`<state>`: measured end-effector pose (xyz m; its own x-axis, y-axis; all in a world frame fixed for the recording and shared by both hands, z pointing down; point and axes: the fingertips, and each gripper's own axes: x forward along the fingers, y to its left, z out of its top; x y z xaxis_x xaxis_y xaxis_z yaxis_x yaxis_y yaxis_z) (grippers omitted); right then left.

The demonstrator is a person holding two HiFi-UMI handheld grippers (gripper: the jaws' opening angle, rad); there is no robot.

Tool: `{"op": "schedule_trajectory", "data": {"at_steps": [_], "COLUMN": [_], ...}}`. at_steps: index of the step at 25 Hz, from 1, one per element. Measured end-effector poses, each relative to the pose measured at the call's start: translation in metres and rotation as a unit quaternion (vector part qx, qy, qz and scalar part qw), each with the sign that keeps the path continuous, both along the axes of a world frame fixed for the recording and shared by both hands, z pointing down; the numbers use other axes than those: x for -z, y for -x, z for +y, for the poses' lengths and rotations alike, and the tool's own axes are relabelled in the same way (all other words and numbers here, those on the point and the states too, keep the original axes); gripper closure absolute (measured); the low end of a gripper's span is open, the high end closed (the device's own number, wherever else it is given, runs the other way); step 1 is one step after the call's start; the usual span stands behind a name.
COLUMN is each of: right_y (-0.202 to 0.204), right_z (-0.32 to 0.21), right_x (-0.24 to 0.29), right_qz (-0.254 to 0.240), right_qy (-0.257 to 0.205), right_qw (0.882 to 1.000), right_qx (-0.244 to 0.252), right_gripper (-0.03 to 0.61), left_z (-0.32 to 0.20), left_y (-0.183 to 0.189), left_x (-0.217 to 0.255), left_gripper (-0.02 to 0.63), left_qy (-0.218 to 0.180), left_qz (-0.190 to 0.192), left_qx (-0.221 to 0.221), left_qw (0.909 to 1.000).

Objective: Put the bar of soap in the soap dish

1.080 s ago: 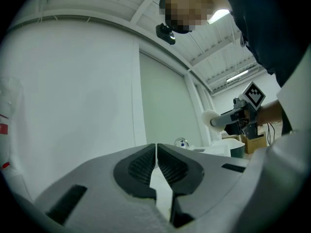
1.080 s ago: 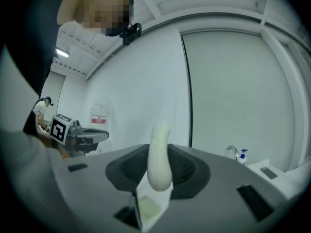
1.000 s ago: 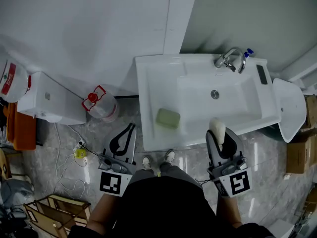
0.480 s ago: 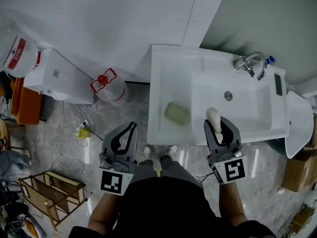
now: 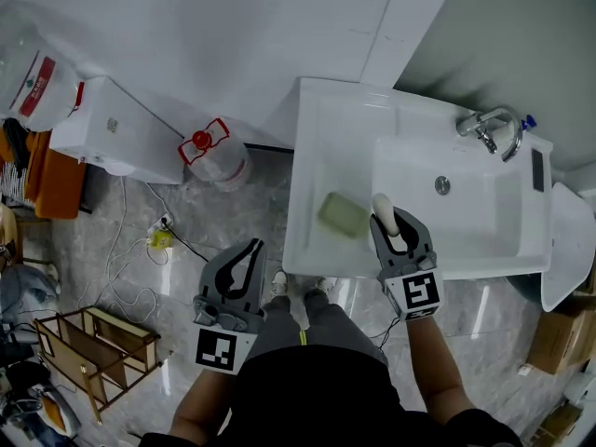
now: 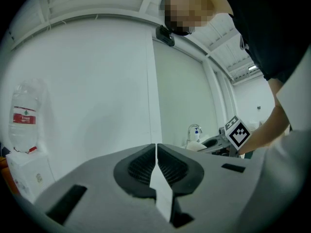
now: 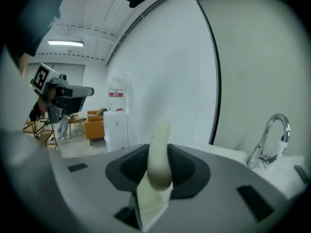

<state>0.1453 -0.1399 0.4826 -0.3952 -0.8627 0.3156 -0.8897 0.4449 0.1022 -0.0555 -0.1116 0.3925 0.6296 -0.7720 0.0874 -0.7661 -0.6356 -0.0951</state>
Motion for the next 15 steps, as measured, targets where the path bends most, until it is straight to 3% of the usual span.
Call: {"op": "schedule_trajectory", "data": {"at_steps": [10,15], "right_y": [0.031,0.034], "right_z": [-0.008,-0.013], "right_x": [-0.062,-0.099], "right_qz": [0.076,0.136], "right_qy": [0.037,0.058], "right_qw": [0.994,0.985], "right_qx": [0.063,0.085], "right_gripper": [0.456,0.456], "left_z": [-0.003,-0.002], "left_y": [0.010,0.011], "left_x": [-0.004,-0.009], "left_gripper": [0.584,0.584], "left_qy": [0.009,0.018], "left_qz": [-0.005,-0.008], "left_qx": [0.018,0.023], "left_qw": [0.9998,0.9995]}}
